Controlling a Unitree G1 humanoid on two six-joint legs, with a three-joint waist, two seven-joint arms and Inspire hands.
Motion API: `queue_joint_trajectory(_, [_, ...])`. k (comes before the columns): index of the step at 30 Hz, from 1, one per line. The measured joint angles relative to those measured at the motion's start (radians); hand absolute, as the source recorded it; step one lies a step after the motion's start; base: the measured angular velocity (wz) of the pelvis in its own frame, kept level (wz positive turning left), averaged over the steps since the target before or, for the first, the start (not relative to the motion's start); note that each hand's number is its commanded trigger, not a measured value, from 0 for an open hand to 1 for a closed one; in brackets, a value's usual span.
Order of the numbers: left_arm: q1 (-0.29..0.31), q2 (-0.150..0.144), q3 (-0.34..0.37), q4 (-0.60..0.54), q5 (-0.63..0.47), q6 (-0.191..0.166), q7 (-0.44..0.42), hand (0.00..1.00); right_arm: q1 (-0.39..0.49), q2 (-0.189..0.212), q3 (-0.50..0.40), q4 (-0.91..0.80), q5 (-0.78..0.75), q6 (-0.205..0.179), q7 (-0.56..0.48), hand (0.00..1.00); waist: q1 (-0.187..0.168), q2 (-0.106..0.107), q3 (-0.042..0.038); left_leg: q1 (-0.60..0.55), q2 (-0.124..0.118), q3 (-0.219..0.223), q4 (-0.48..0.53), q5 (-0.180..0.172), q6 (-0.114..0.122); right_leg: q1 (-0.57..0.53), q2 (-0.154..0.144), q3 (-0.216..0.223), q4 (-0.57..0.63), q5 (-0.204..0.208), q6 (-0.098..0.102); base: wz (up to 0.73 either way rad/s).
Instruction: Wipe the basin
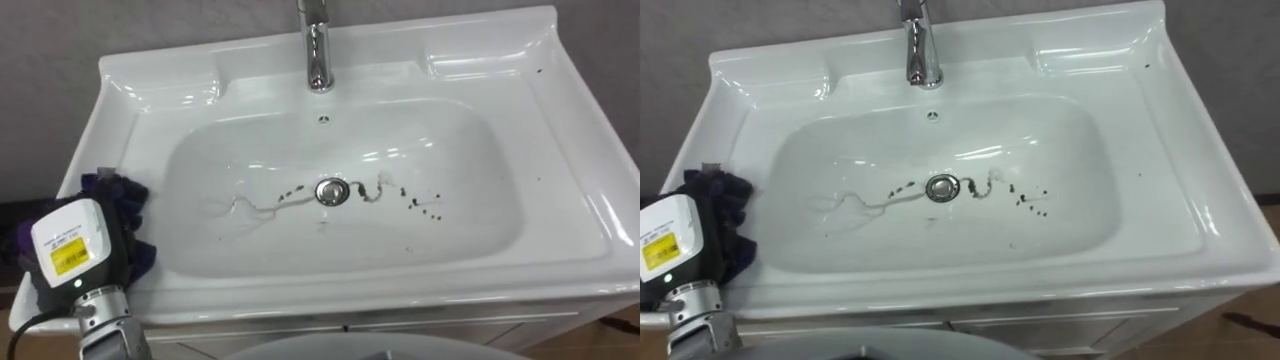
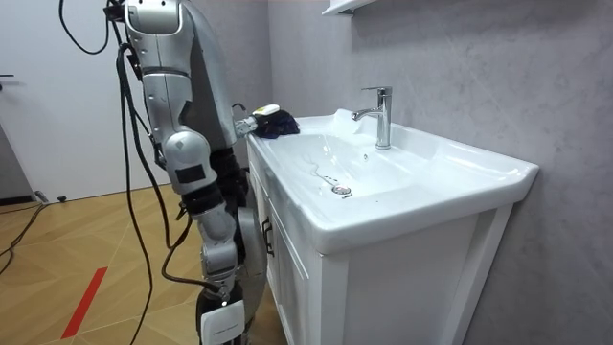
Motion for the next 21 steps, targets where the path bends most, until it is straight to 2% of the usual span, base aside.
queue_joint_trajectory(4, [-0.005,0.002,0.013,0.003,0.001,0.01,0.0,1.0,-0.001,0.0,-0.001,-0.001,-0.002,0.004,0.0,0.0,-0.004,0.0,0.0,0.0,0.004,0.001,0.0,0.0,0.0,0.0,0.003,-0.001,0.0,-0.002,-0.006,0.0])
queue_joint_trajectory(11, [-0.005,0.002,0.024,0.004,0.006,0.059,0.0,1.0,-0.004,0.0,0.0,-0.006,-0.001,0.021,-0.001,0.0,-0.025,0.0,0.0002,0.002,0.01,0.024,-0.004,0.001,-0.002,0.001,0.008,-0.001,0.001,-0.006,-0.013,0.01])
queue_joint_trajectory(21, [-0.005,0.004,0.026,0.005,0.008,0.066,0.0,1.0,-0.005,0.0,0.001,-0.015,-0.001,0.021,-0.006,0.0,-0.024,0.0,0.0005,0.004,0.013,0.024,-0.007,0.001,-0.002,0.0,0.013,0.008,-0.001,-0.006,-0.015,0.0])
